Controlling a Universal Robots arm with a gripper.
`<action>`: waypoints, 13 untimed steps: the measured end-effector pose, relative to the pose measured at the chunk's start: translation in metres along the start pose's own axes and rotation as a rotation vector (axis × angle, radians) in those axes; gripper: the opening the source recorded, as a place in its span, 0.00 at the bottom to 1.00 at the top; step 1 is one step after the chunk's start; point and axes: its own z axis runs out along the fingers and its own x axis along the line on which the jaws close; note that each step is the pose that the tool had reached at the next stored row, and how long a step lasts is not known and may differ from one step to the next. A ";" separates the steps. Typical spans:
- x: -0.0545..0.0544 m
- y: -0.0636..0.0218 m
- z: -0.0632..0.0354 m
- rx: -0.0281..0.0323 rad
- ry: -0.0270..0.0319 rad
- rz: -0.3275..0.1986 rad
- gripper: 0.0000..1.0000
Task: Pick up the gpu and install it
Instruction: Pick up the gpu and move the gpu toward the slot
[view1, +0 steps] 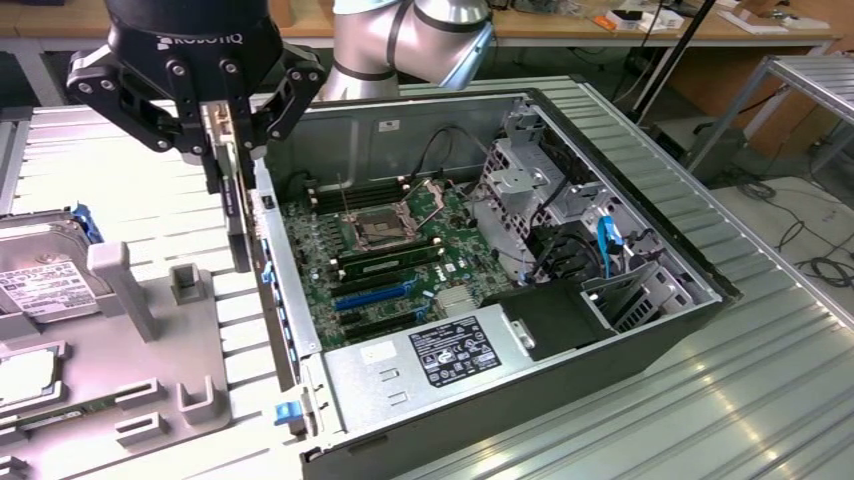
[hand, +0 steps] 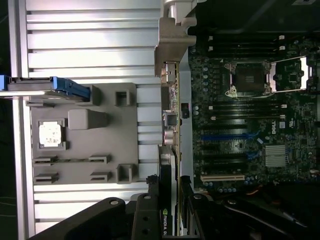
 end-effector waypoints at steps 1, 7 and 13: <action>0.000 0.0000 0.0001 -0.0001 -0.0001 0.000 0.27; -0.004 0.0001 0.0001 0.0000 0.0000 0.000 0.27; -0.007 0.0002 0.0002 0.0000 0.0000 0.000 0.27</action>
